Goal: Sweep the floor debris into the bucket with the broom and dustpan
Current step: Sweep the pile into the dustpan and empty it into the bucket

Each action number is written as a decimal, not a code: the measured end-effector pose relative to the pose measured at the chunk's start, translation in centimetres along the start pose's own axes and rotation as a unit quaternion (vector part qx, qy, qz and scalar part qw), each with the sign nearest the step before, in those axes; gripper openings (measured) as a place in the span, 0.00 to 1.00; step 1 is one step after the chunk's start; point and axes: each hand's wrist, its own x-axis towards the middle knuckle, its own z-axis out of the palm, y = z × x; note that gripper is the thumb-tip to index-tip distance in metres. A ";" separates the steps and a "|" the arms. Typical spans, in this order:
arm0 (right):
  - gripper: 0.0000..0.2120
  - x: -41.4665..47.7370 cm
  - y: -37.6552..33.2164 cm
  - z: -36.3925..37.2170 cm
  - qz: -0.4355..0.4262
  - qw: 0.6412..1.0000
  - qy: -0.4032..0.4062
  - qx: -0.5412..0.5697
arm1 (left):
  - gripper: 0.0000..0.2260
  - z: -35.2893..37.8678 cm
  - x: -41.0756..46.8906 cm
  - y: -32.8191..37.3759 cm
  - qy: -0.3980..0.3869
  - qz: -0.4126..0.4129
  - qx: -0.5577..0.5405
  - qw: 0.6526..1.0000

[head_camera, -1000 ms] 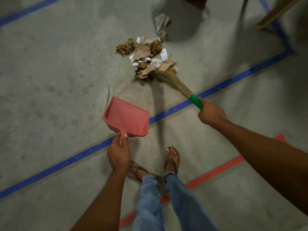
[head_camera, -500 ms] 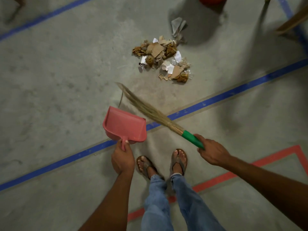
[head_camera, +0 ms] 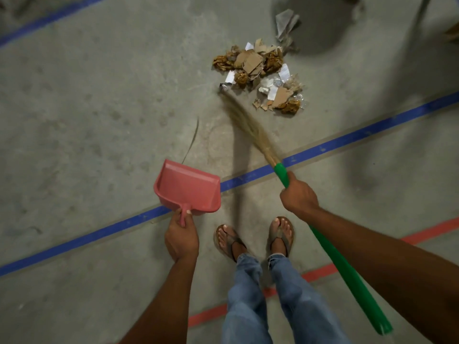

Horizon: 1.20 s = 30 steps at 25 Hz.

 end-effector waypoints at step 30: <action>0.29 -6.8 0.7 -3.6 -0.023 0.997 0.070 -0.001 | 0.15 -1.9 3.7 3.8 -0.070 0.038 -0.109 0.991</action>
